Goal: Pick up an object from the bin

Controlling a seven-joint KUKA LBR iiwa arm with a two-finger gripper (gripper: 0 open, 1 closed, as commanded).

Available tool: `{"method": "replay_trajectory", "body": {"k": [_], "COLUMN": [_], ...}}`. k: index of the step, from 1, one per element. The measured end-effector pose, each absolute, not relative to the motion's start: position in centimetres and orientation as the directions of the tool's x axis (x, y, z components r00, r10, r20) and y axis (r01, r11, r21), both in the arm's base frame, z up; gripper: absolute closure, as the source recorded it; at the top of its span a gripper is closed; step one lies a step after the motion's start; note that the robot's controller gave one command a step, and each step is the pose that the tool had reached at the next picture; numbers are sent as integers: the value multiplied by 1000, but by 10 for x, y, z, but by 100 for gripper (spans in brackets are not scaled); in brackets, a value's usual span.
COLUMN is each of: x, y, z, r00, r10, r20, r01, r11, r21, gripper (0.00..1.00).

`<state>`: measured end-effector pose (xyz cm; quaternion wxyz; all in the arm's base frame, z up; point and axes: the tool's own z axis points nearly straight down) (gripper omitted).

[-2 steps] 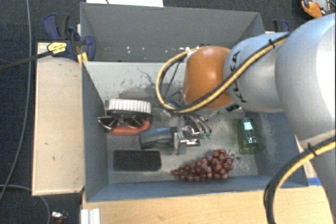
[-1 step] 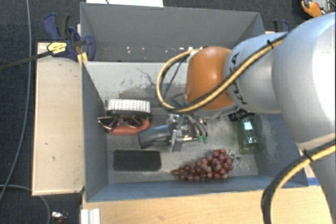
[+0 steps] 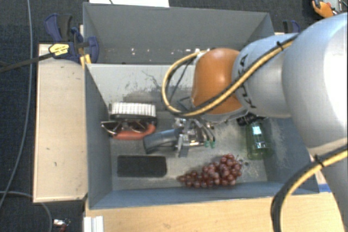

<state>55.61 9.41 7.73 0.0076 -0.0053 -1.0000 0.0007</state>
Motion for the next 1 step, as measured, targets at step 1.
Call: {"method": "replay_trajectory", "body": {"k": [1], "x": [554], "y": [94], "z": [94], "r00": [-1000], "r10": [10], "r20": [21], "r01": [10], "r11": [1000], "r21": [-2], "gripper": [100]}}
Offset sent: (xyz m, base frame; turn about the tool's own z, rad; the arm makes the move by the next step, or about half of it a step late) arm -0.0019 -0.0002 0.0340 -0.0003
